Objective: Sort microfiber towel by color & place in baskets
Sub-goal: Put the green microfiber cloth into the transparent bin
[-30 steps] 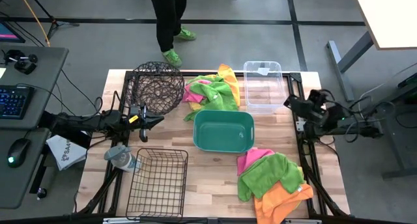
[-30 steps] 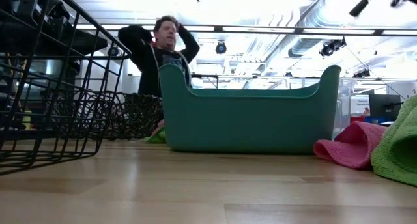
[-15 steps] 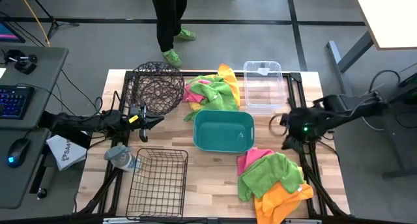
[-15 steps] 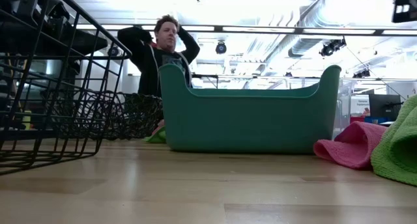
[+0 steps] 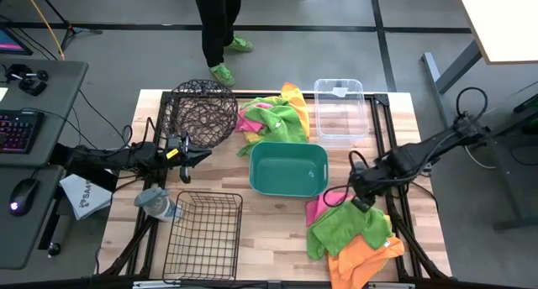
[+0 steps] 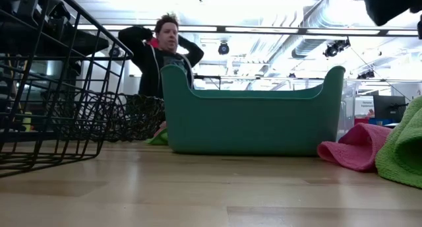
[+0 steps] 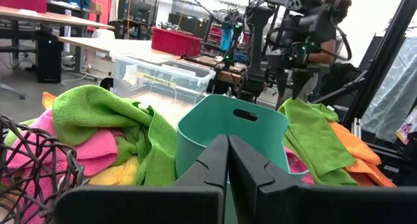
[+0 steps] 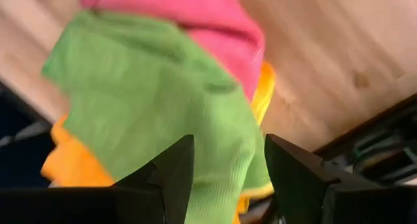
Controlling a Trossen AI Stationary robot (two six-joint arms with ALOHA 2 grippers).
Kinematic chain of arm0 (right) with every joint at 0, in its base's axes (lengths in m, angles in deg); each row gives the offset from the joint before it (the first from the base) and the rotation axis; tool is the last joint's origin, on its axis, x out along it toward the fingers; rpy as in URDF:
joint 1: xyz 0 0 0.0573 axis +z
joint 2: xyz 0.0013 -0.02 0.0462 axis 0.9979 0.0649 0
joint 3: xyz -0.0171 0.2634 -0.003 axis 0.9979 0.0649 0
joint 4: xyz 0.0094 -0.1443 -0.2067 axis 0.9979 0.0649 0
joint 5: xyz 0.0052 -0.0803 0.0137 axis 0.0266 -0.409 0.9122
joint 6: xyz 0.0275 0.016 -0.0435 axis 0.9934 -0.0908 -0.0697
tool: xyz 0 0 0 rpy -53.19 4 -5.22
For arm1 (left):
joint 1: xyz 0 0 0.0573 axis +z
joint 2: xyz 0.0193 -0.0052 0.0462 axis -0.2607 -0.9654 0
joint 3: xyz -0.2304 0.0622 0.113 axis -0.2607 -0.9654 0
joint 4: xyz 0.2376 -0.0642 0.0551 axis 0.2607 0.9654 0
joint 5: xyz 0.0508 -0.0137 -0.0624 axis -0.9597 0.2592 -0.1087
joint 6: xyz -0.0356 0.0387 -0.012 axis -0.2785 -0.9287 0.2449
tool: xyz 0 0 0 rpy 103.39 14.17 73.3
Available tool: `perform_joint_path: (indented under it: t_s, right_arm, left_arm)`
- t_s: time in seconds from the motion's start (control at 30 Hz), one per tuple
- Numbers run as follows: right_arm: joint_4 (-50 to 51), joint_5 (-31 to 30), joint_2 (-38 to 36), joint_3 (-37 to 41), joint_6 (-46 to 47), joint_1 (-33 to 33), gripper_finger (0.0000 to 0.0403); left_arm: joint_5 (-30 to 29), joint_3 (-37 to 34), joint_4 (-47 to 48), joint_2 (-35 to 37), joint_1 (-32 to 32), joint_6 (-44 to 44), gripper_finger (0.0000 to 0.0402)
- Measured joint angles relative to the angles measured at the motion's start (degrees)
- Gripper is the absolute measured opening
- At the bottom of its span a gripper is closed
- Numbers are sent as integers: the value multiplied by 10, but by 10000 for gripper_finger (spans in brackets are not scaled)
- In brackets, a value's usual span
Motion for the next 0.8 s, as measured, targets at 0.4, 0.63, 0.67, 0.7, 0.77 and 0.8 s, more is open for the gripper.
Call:
perform_joint_path:
  t_s: [0.4,0.63,0.67,0.7,0.77,0.8]
  right_arm:
    - [-8,49,56,0,-1,4,183]
    - [-1,84,72,-1,-25,4,70]
    - [1,84,72,-5,-28,4,36]
    - [2,85,69,-12,-30,4,19]
    - [15,86,59,-42,-28,-4,17]
    - [27,87,53,-63,-30,-11,14]
  left_arm:
    - [0,0,0,0,0,0,0]
    - [0,0,0,0,0,0,0]
    - [0,0,0,0,0,0,0]
    - [0,0,0,0,0,0,0]
    - [0,0,0,0,0,0,0]
    - [0,0,0,0,0,0,0]
